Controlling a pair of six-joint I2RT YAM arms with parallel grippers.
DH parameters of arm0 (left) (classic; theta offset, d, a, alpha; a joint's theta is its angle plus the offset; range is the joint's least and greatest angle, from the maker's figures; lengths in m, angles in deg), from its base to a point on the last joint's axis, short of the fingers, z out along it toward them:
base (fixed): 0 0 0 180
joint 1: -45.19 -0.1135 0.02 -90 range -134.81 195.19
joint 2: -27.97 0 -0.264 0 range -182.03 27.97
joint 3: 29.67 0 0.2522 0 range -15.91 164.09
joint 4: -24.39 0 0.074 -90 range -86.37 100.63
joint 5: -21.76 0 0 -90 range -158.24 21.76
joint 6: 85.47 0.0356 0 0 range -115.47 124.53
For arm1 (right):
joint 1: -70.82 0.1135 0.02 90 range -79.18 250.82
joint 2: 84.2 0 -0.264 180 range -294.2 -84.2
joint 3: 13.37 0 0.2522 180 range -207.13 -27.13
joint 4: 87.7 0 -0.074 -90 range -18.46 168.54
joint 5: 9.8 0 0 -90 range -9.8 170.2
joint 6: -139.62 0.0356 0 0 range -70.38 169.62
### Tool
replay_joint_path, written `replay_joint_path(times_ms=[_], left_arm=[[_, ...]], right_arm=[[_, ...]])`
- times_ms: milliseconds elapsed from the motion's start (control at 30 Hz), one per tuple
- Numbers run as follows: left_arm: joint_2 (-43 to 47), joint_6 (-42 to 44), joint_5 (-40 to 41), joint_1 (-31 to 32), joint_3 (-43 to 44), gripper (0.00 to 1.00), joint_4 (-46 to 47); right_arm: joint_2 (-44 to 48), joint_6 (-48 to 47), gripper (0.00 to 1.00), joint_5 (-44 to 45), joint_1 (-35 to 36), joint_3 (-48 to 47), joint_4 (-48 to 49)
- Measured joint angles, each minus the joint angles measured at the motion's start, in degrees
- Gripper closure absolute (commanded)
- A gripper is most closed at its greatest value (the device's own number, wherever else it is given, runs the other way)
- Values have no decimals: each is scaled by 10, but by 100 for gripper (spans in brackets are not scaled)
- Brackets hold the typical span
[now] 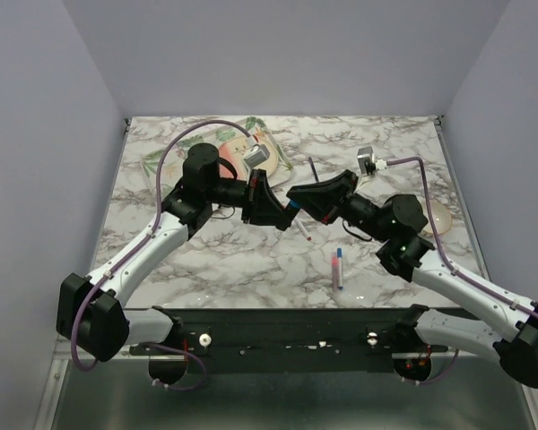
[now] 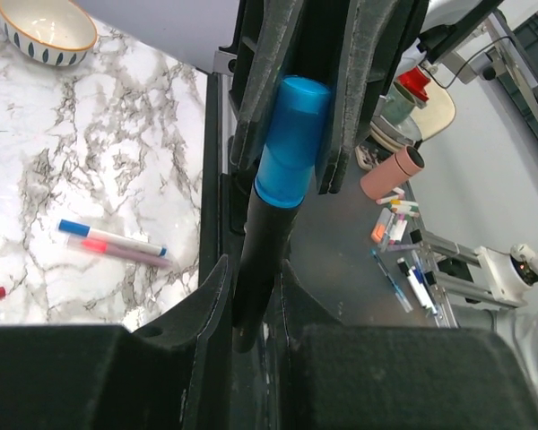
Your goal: Insert the pens into the pen caps
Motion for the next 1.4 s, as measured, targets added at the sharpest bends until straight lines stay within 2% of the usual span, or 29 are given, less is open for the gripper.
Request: replay_joint_path(times_ms=[100,600,800,833,867,900,1033,1067,1133,1167,1267,1400], left_arm=[[1,8,-7,-6,11,100,-9],[-5,54,-4,-20,67,100,-105],[-12,60,-5,-22,88,100,-116],[-13,60,-6,-22,90,100,-119],[-12,60,-6,-21,90,100,-119],[-10,60,-5,-19,87,100,-116],[34,48,14,-18,29,100,-64],[46,43,24,-17,13,100,-50],[71,36,55,-17,-22,100,-20],[79,36,73,-17,-36,100,-14],[95,35,144,-25,-78,100,-14],[98,29,238,-26,-127,99,-49]], right_arm=[[-11,5,99,14,7,-3,14],[-19,-47,99,36,21,-59,-75],[-12,-63,99,52,24,-84,-116],[-6,-60,94,64,28,-91,-129],[0,-58,82,73,30,-97,-144],[3,-55,75,83,33,-104,-164],[7,-44,60,128,61,-158,-270],[8,-40,51,140,70,-166,-293],[13,-28,42,172,85,-175,-334],[19,-23,34,186,91,-176,-349],[55,-8,23,239,103,-175,-378],[123,2,17,303,108,-175,-383]])
